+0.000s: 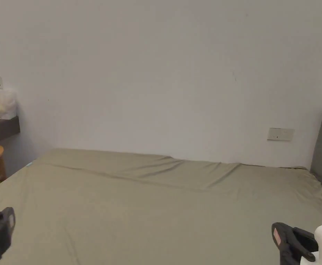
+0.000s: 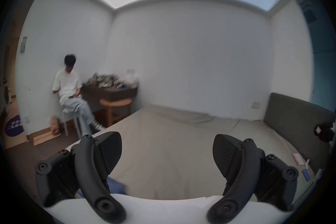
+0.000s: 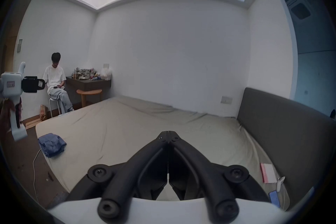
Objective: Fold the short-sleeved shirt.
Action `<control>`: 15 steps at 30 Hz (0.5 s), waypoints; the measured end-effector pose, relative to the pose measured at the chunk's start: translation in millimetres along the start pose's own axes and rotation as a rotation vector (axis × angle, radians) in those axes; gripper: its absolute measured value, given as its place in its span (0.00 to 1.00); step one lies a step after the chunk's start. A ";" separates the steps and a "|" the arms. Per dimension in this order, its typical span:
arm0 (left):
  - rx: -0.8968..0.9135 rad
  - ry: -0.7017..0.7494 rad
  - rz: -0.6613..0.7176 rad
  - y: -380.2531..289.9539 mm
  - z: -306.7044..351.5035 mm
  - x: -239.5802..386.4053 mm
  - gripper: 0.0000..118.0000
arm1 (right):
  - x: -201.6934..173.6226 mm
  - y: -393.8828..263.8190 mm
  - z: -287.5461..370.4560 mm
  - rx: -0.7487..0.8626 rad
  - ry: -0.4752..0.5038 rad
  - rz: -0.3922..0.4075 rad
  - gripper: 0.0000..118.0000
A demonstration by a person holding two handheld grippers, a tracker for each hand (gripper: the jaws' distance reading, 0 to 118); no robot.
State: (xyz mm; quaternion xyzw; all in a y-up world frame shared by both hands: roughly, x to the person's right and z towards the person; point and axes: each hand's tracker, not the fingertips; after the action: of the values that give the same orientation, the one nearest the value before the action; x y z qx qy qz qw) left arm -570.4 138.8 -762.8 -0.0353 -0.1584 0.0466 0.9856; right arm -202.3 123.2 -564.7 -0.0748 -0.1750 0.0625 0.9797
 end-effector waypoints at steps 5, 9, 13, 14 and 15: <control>0.048 -0.198 0.069 -16.8 34.0 104.8 0.92 | -3.4 4.9 32.5 0.081 -0.047 0.003 0.07; 0.045 -0.229 -0.019 -32.7 41.8 160.5 0.93 | -6.0 -0.4 43.3 0.072 -0.089 0.045 0.07; 0.022 -0.257 -0.060 -40.7 51.0 188.6 0.93 | 1.6 -6.7 54.6 0.074 -0.096 0.027 0.07; 0.012 -0.281 -0.049 -39.8 53.6 195.0 0.93 | 3.8 -7.7 56.1 0.071 -0.096 0.014 0.07; 0.000 -0.295 -0.047 -40.6 54.6 195.9 0.93 | 4.8 -8.7 56.7 0.071 -0.100 0.011 0.07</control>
State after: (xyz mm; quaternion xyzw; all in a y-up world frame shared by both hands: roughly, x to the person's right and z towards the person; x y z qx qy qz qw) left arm -399.1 121.6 -647.1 -0.0244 -0.3023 0.0280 0.9525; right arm -217.0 122.4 -509.0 -0.0378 -0.2210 0.0776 0.9714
